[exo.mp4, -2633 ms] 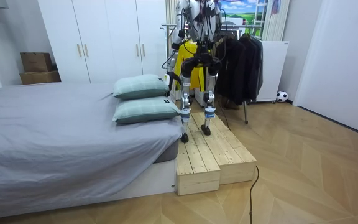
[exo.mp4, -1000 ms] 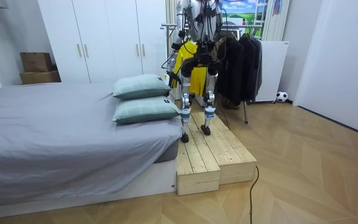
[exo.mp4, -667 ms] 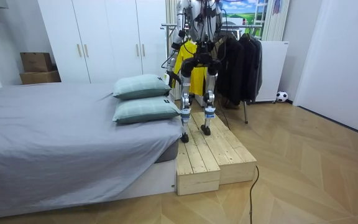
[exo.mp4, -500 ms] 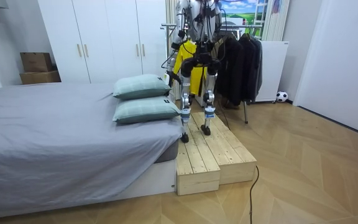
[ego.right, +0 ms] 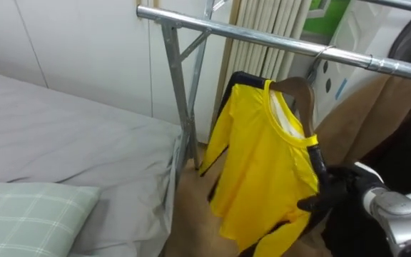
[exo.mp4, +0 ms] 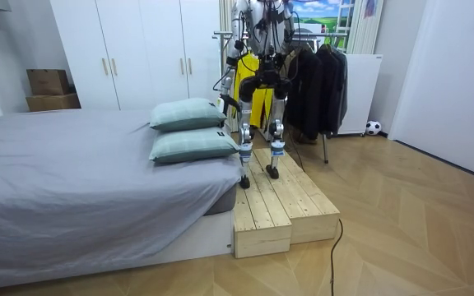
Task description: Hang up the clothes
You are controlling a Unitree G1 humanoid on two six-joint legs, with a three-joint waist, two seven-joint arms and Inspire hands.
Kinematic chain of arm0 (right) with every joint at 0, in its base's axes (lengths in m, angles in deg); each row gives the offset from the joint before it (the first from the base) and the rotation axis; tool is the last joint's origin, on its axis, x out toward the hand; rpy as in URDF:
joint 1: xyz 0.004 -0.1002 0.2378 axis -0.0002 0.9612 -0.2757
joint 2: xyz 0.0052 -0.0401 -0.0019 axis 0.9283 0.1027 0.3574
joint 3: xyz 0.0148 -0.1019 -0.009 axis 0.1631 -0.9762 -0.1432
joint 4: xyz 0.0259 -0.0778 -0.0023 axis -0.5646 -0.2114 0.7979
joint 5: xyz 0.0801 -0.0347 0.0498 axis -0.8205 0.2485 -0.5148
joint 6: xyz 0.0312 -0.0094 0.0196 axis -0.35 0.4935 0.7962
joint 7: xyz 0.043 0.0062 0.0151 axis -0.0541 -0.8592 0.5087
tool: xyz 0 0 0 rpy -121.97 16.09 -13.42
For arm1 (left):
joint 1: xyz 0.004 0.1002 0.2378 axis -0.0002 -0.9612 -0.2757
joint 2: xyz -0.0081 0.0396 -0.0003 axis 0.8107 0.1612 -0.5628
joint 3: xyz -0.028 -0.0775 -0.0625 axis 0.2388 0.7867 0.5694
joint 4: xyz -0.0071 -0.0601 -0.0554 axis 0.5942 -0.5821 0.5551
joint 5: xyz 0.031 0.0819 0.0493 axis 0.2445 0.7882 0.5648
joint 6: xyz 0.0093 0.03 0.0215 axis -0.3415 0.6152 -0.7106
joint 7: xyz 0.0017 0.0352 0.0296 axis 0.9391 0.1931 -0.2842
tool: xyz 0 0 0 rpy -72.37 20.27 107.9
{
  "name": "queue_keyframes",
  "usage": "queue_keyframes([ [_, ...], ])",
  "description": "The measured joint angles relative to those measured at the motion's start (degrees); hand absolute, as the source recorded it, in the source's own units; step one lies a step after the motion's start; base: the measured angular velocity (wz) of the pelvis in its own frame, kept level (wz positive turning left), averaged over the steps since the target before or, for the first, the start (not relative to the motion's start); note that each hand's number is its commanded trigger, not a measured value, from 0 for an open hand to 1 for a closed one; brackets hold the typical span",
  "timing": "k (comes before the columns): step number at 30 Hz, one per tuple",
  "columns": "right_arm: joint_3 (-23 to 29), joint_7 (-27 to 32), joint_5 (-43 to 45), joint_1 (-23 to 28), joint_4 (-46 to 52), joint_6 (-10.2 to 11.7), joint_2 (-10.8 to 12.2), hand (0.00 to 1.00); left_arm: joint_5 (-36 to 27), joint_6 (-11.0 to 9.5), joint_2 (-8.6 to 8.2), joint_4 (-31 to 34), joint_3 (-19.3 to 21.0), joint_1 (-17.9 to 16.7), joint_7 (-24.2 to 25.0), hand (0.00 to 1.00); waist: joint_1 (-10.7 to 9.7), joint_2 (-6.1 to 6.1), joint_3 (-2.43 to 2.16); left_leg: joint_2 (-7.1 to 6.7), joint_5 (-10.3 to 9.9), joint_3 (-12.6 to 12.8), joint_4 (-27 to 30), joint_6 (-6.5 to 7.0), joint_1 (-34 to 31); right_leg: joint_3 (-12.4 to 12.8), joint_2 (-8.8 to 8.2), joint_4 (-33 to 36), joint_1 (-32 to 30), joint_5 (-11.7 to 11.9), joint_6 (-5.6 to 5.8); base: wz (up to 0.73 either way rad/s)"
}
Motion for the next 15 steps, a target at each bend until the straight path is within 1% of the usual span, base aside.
queue_keyframes([
  [4,0.6,2.6,-0.2,0.0,2.0,0.0,-0.2,0.0,0.0,0.0,-0.02,0.0,0.1,-0.8,0.0,0.0,-1.1,0.07,-0.03,-0.02,0.0,0.0,0.0,0.0,0.1,0.2,0.0,-0.2,-0.1,0.0,0.02,0.0],
  [6,1.9,3.7,-0.4,0.0,3.1,0.0,-0.2,0.0,0.0,0.0,-0.03,0.0,0.2,-1.0,0.0,0.0,-1.3,0.21,-0.02,-0.02,0.0,0.0,0.0,0.0,0.3,0.2,0.02,-0.3,-0.1,0.0,0.03,0.0],
  [8,2.0,4.7,-0.6,0.0,4.9,0.0,-0.3,0.0,0.1,0.1,-0.18,0.0,0.2,-1.4,-0.1,0.0,-1.6,0.46,-0.15,-0.03,0.0,0.1,-0.1,0.0,0.6,0.3,0.05,-0.2,0.0,-0.1,0.08,-0.02],
  [10,2.2,5.1,-1.2,0.0,8.3,-0.1,-0.4,0.0,0.0,0.1,-0.61,0.0,0.2,-2.0,-0.1,0.0,-2.3,1.01,-0.45,-0.03,0.0,0.4,-0.2,0.0,0.8,0.3,0.01,-0.2,0.1,-0.1,0.12,0.0],
  [12,3.2,5.3,-2.3,0.0,9.5,-0.1,-0.5,0.0,0.0,0.1,-0.67,0.0,0.2,-2.5,-0.1,0.0,-2.6,1.34,-0.6,-0.04,0.0,0.5,-0.2,0.0,1.3,0.4,0.0,-0.2,0.4,-0.1,0.16,0.0],
  [13,4.4,5.7,-3.0,0.2,10.1,-0.1,-0.5,0.0,0.1,0.1,-0.77,0.0,0.3,-2.5,-0.1,0.0,-2.7,1.56,-0.51,-0.03,0.0,0.5,-0.5,0.0,1.8,0.4,0.0,-0.1,0.9,-0.1,0.16,0.0],
  [15,5.0,6.4,-3.3,0.2,11.6,-0.1,-0.8,0.0,0.1,0.1,-1.13,0.0,0.3,-2.9,-0.1,0.0,-2.8,1.89,-0.72,-0.06,0.0,0.8,-0.6,0.0,2.1,0.7,0.01,0.1,0.9,-0.1,0.18,-0.07],
])
